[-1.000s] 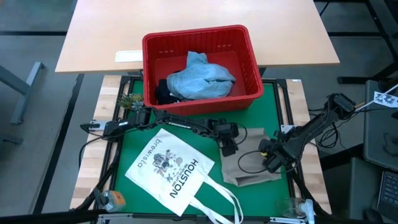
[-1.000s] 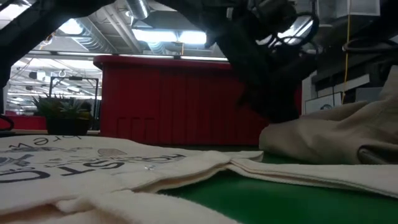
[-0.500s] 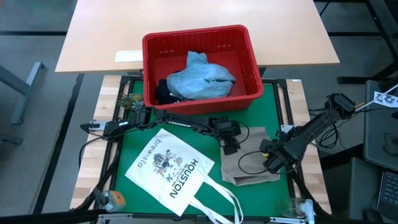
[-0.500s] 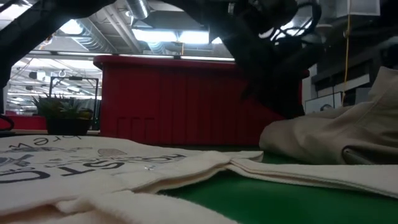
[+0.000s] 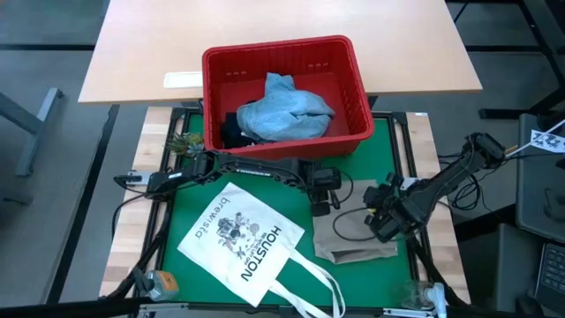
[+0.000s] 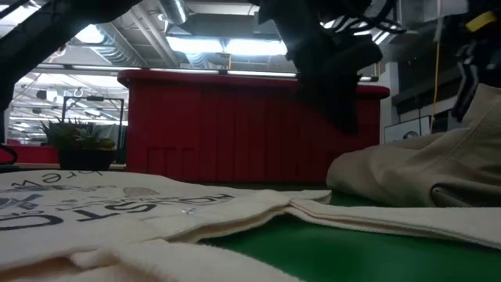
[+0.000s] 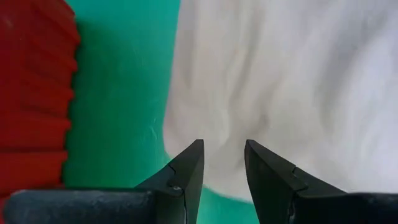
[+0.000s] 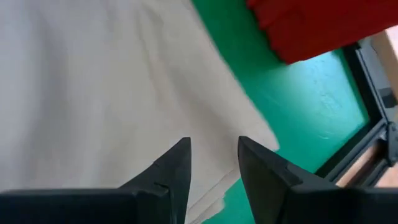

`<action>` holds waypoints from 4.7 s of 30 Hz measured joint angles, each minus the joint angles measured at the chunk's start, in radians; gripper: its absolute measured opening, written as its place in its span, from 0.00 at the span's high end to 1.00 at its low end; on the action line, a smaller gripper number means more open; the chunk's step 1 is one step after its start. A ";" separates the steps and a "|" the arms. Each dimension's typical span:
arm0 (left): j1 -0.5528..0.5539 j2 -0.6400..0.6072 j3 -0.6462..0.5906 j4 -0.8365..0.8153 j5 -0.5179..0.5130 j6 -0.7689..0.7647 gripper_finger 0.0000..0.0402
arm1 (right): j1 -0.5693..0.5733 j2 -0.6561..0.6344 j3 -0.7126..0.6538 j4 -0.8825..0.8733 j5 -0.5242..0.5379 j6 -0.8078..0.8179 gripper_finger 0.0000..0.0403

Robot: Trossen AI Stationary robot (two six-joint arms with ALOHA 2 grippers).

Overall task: Fold Laundry from Bin
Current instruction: Fold the beige shorts, then fold the light blue pants

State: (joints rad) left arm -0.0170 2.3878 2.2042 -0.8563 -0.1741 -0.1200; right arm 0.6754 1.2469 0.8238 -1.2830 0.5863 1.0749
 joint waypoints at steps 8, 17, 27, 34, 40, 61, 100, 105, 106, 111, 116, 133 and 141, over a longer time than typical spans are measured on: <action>-0.009 0.000 -0.089 0.062 -0.001 -0.007 0.72 | -0.163 0.000 -0.018 0.085 0.026 -0.259 0.67; 0.000 0.001 -0.192 0.149 -0.012 -0.008 0.72 | -0.320 0.000 -0.237 0.331 -0.069 -0.404 0.67; 0.051 0.001 -0.260 0.217 -0.110 0.001 0.72 | -0.420 -0.001 -0.302 0.374 -0.109 -0.356 0.67; 0.099 0.001 -0.157 0.126 -0.064 0.026 0.72 | -0.495 -0.011 -0.281 0.345 -0.108 -0.362 0.67; 0.080 0.000 -0.029 0.025 0.072 0.018 0.72 | -0.492 -0.082 -0.181 0.267 -0.118 -0.377 0.67; -0.194 0.000 -0.007 0.229 0.089 -0.009 0.72 | -0.017 -0.177 -0.077 0.467 -0.398 -0.135 0.67; -0.292 -0.001 -0.295 0.532 0.067 -0.056 0.72 | 0.202 0.195 -0.043 0.577 -0.507 0.046 0.67; -0.283 -0.001 -0.182 0.414 0.066 -0.053 0.72 | 0.202 0.195 0.045 0.476 -0.504 0.002 0.67; -0.278 -0.001 -0.150 0.373 0.066 -0.053 0.72 | 0.202 0.195 0.066 0.451 -0.494 -0.012 0.67; -0.242 0.000 0.029 0.133 0.064 -0.046 0.72 | 0.201 0.195 0.183 0.297 -0.390 -0.060 0.67; -0.200 -0.044 0.128 -0.016 0.063 0.033 0.72 | 0.201 0.195 0.301 0.141 -0.239 -0.079 0.67; 0.091 -0.314 0.120 -0.214 -0.101 0.228 0.72 | -0.006 0.193 0.429 0.037 0.036 -0.253 0.67; 0.202 -0.315 0.118 -0.225 -0.275 0.254 0.72 | -0.143 0.194 0.422 0.141 0.022 -0.324 0.67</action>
State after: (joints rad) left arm 0.1848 2.0727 2.3226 -1.0812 -0.4494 0.1342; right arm 0.5328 1.4406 1.2461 -1.1416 0.6088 0.7512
